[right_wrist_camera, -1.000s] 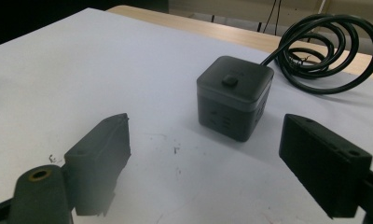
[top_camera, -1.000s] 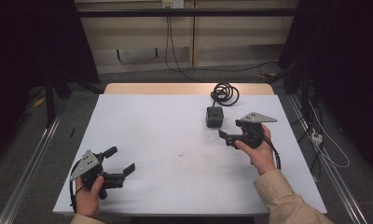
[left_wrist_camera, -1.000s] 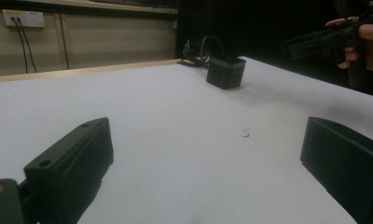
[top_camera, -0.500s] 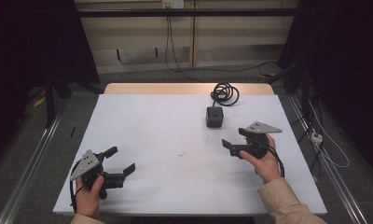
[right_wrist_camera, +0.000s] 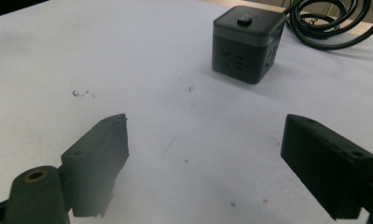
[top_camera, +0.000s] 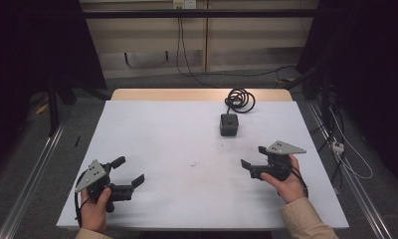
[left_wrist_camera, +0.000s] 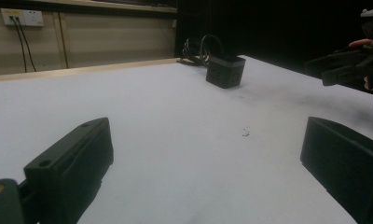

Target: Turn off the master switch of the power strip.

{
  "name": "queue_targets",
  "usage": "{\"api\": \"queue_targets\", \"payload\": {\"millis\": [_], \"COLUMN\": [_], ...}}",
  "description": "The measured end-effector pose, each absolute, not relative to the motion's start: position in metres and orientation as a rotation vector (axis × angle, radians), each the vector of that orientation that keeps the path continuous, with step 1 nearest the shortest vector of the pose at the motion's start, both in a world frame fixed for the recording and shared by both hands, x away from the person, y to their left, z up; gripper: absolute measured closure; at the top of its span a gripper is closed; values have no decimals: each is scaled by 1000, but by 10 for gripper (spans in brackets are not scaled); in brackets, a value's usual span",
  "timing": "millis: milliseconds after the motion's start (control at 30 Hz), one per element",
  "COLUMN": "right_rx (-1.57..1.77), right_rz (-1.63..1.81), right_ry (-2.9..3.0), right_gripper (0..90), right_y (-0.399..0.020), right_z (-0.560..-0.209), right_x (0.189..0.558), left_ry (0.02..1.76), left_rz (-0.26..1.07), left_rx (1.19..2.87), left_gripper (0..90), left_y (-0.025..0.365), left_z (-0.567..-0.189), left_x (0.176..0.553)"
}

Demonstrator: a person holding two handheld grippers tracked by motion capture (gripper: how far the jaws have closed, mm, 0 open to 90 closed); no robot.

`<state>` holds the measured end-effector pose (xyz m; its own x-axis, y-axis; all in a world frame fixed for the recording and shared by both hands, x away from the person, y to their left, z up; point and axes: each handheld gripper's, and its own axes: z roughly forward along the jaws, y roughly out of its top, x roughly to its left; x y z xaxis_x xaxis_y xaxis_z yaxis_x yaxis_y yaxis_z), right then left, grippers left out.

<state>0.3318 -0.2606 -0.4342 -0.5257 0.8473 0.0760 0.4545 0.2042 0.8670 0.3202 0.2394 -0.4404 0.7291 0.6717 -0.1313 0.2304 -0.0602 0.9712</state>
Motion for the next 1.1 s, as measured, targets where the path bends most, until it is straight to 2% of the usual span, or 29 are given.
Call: {"api": "queue_targets", "payload": {"millis": [1100], "right_rx": [1201], "right_rz": [1203], "right_ry": [2089], "right_gripper": [138], "right_y": [-282], "right_z": [-456], "right_x": [291], "left_ry": [746], "left_rz": [422], "left_rx": [1637], "left_gripper": [22], "left_y": [238], "left_z": [-441], "left_x": [322]}}
